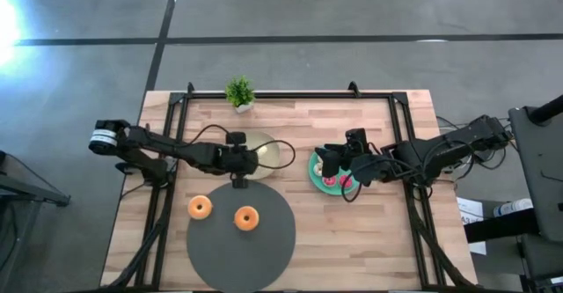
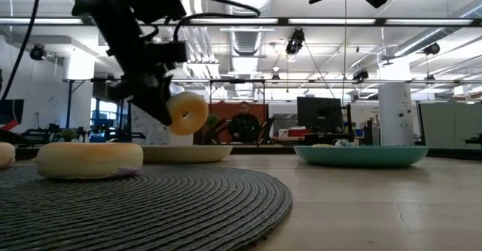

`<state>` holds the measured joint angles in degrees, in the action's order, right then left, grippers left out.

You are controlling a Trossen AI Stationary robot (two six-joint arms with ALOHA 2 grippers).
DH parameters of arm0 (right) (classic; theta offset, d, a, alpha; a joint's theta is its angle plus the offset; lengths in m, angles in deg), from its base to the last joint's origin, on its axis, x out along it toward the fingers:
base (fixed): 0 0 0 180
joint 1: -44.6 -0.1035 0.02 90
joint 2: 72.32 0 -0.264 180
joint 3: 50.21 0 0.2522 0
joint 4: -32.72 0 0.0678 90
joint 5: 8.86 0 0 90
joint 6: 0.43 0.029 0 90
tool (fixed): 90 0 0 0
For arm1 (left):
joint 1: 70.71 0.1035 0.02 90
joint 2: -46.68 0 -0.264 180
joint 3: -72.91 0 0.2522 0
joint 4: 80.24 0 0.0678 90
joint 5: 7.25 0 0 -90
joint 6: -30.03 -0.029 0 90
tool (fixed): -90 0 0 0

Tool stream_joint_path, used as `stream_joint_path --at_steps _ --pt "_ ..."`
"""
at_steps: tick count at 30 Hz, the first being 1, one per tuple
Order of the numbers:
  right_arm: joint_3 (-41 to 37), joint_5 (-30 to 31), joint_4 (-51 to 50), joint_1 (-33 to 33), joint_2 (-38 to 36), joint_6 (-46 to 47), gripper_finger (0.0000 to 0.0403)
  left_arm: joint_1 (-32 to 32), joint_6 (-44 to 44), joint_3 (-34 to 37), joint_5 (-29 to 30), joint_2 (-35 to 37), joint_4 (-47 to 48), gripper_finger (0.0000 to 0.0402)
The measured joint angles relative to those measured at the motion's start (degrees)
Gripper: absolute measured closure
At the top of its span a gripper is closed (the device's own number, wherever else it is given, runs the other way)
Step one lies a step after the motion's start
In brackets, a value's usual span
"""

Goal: Pick & Place donuts
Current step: Put the large black donut on the brown plate, then put the large pink donut on the brown plate

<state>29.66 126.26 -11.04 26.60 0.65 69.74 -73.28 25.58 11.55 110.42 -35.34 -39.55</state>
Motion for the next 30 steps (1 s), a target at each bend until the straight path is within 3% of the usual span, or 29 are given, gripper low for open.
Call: stream_joint_path --at_steps 4,11,14,19,26,28,30 --pt "0.0 -0.02 0.13 0.0 0.0 0.09 0.0188 0.1 -4.93 1.04 5.72 0.0 3.15 0.028" --pt "-0.01 -0.04 0.16 0.0 0.0 0.13 0.0188 -0.02 -2.73 2.45 -2.29 0.0 3.79 0.0263" --pt "0.0 -0.14 0.18 0.0 0.0 0.19 0.0188 -0.04 -2.97 2.64 -2.27 0.0 4.71 0.025" --pt "0.0 -0.2 0.23 0.0 0.0 0.35 0.0188 -0.03 -2.4 2.61 2.9 0.38 6.38 0.0245" --pt "-0.01 -0.43 0.28 -0.13 0.0 0.63 0.0188 -0.04 -0.89 2.48 2.97 2.88 13.28 0.0245" --pt "-0.01 -1.8 0.18 -0.13 0.0 0.66 0.0188 -0.21 2.67 2.48 2.12 4.73 15.96 0.0245" --pt "-0.02 -4.6 0.17 -0.13 0.0 0.17 0.0188 -0.75 7.23 2.46 -3.7 7.75 17.03 0.0245"
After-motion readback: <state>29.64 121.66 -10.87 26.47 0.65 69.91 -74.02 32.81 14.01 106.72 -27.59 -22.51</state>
